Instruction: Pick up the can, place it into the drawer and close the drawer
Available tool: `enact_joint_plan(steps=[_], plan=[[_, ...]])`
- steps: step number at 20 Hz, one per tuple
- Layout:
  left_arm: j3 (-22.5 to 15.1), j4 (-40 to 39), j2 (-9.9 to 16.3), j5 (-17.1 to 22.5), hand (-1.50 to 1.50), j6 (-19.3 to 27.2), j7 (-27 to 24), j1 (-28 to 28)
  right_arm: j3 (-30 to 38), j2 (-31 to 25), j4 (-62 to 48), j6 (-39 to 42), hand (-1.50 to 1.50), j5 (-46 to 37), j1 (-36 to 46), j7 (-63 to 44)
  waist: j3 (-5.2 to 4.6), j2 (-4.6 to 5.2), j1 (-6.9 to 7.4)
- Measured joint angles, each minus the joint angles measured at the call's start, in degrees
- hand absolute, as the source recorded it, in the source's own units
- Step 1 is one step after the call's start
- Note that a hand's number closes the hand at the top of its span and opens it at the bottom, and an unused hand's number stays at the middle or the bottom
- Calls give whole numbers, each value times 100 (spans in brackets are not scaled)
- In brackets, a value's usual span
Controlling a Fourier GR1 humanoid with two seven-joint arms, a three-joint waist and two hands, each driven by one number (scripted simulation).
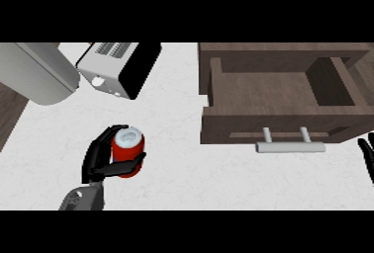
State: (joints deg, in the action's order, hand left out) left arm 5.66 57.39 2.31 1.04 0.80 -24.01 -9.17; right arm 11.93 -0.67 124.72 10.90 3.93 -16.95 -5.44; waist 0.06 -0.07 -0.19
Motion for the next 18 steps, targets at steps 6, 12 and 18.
enact_joint_plan(steps=[6,12,18], plan=[[-19,78,-38,159,150,-116,124,-163,171,-39,-23,45,-150,117,115,-68,-5,3,-2],[385,194,230,477,150,-39,302,-313,162,-22,116,77,-150,170,-55,-15,-5,3,-4],[409,405,335,622,150,-89,466,-544,199,-8,121,111,-150,232,-100,19,-5,3,-3]])
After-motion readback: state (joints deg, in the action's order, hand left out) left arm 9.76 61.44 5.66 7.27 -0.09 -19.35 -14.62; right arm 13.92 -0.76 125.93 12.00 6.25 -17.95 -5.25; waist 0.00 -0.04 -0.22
